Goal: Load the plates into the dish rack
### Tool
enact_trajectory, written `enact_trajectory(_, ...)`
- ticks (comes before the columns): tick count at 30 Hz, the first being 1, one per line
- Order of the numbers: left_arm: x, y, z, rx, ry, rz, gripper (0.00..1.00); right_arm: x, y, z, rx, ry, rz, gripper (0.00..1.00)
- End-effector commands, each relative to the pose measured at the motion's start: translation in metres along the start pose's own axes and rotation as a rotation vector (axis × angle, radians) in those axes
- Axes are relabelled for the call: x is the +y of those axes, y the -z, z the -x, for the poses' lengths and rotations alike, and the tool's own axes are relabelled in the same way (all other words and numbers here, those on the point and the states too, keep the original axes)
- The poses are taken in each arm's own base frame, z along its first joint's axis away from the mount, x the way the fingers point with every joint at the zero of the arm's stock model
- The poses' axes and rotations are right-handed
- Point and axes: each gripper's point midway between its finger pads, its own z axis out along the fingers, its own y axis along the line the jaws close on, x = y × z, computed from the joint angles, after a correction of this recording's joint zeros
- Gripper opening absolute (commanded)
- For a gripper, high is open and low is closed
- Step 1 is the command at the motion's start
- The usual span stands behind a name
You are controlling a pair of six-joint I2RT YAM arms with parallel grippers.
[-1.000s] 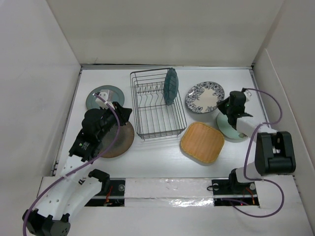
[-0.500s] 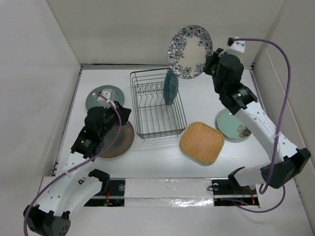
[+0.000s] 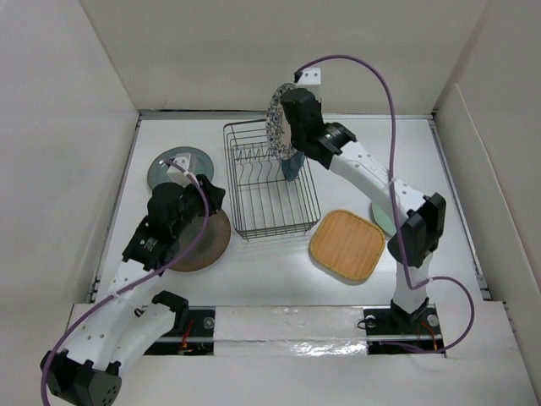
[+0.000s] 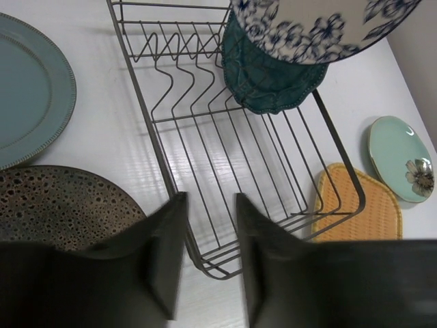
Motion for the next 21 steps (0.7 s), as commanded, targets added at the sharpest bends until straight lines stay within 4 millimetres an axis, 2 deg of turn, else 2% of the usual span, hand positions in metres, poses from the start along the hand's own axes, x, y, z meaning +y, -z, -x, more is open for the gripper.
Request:
enact_trajectory(1,-0.014,0.011,0.029,-0.086,-0.011,-0.04,0.23,-0.012,0.023,0.071,-0.155,-0.134,-0.073,0.0)
enact_trajectory(3,-0.016,0.013,0.031,-0.093,-0.016,-0.052,0.13,-0.011,0.021,0.066,-0.147,-0.11,-0.098,0.0)
enact_trajectory(4,-0.016,0.013,0.03,-0.092,-0.015,-0.053,0.05,-0.011,0.019,0.062,-0.141,-0.096,-0.11,0.0)
enact_trajectory(6,-0.016,0.012,0.029,-0.088,-0.016,-0.053,0.01,-0.01,0.014,0.054,-0.124,-0.068,-0.135,0.0)
enact_trajectory(12,-0.015,0.01,0.028,-0.082,-0.015,-0.05,0.04,-0.001,0.011,0.034,-0.102,0.025,-0.196,0.0)
enact_trajectory(14,-0.014,0.008,0.025,-0.073,-0.014,-0.044,0.05,0.004,0.013,0.034,-0.111,0.033,-0.191,0.0)
enact_trajectory(17,-0.012,0.004,0.022,-0.053,-0.013,-0.036,0.07,0.0,0.014,0.042,-0.126,0.051,-0.218,0.0)
enact_trajectory(21,-0.013,0.002,0.018,-0.037,-0.013,-0.041,0.08,0.006,0.014,0.037,-0.119,0.091,-0.209,0.0)
